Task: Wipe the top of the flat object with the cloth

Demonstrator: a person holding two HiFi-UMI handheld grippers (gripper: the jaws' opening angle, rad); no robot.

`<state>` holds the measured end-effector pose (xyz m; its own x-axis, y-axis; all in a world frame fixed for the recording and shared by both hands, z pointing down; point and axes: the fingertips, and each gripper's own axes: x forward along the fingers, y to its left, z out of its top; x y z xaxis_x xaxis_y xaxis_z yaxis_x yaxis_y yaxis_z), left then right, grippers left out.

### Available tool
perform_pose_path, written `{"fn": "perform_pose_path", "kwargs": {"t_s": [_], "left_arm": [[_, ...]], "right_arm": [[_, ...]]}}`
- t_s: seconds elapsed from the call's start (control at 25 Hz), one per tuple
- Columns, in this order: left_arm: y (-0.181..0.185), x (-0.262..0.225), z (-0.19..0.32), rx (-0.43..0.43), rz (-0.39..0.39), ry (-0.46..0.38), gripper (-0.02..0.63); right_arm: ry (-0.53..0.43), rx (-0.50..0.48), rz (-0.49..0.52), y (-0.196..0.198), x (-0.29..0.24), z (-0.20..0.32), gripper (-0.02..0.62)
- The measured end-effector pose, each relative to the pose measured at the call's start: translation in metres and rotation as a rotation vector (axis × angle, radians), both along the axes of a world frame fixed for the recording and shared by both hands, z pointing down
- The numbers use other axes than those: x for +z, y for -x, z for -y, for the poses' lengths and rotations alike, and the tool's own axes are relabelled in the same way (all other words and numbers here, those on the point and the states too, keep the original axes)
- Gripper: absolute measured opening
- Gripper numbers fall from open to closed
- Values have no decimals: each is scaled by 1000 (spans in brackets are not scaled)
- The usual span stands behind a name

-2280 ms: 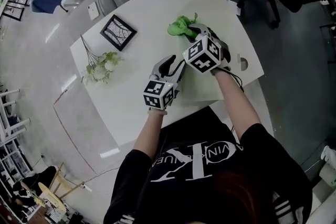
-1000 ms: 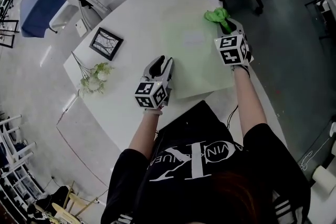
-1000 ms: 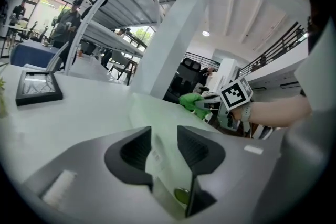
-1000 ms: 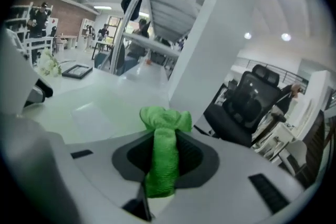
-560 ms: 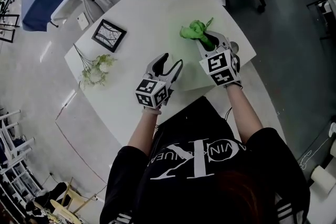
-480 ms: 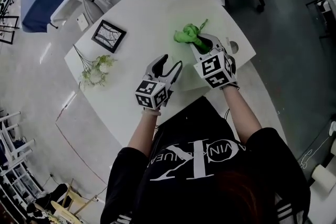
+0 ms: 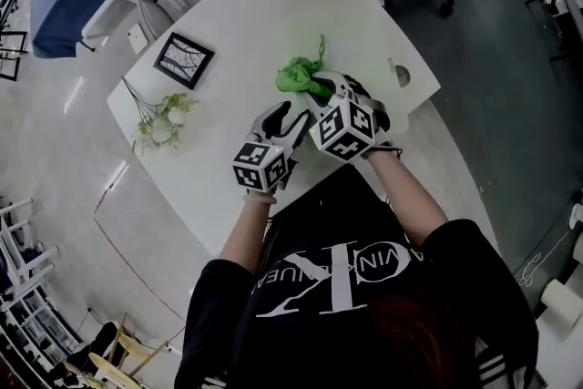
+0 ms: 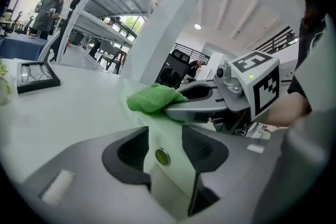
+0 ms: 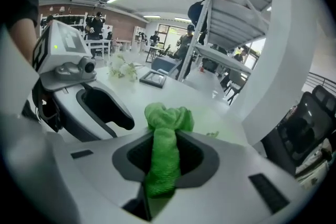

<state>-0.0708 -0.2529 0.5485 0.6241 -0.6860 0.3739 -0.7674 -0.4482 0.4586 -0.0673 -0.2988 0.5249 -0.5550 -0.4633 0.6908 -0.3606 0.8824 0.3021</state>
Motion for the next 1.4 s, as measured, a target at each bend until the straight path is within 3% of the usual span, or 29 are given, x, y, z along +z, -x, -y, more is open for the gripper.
{"fn": "perform_pose_path", "kwargs": {"t_s": [0.2,0.72,1.16,1.4], "left_arm": [[-3,-1,-2,3,-4,1,181],[-2,0,-3,-24,-5,1,181],[-3,-4,-3,-50,23,-9,183],[-1,-3,-4,-100,31,-25,183]], "right_arm": [[0,6,-24,-10,1,-1,78],[35,229,-18,-97,5,23,78],[31,350,-11,-164,1,35,78],[20,437,47,-193,2,41,78]]}}
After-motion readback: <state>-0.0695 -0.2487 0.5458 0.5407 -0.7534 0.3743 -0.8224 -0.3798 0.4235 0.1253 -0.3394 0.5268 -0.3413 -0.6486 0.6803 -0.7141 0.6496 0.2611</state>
